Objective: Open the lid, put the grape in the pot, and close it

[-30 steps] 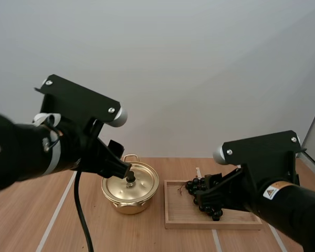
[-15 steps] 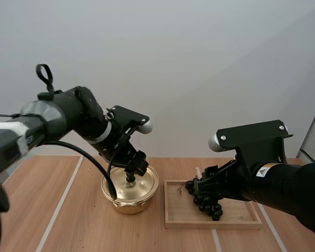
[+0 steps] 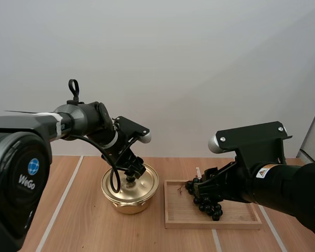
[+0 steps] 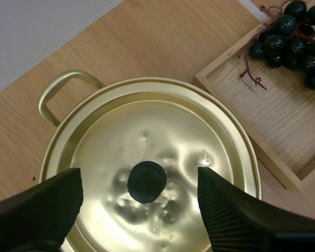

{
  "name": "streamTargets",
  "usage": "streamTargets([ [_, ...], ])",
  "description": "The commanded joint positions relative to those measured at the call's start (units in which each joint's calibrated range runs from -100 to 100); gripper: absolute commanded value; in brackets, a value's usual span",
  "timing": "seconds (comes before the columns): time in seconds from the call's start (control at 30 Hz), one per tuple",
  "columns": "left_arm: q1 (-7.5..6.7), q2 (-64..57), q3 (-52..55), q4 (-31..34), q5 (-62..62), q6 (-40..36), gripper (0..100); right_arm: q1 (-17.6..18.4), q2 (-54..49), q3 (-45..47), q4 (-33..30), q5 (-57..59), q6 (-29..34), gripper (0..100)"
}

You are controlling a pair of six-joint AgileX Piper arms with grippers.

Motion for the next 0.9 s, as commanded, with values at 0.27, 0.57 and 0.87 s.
streamTargets([
  [0.27, -0.23, 2.18, -2.95, -0.49, 1.11, 0.22, 68, -0.24, -0.13, -0.37, 1.83, -0.45, -0.46, 100],
  [0.57, -0.23, 2.18, -2.95, -0.19, 4.18, 0.30, 78, -0.24, -0.13, -0.37, 1.84, 1.10, -0.46, 100],
  [0.87, -0.23, 2.18, -2.95, -0.77, 5.67, 0.20, 100, -0.24, -0.13, -0.37, 1.84, 1.90, -0.46, 100],
])
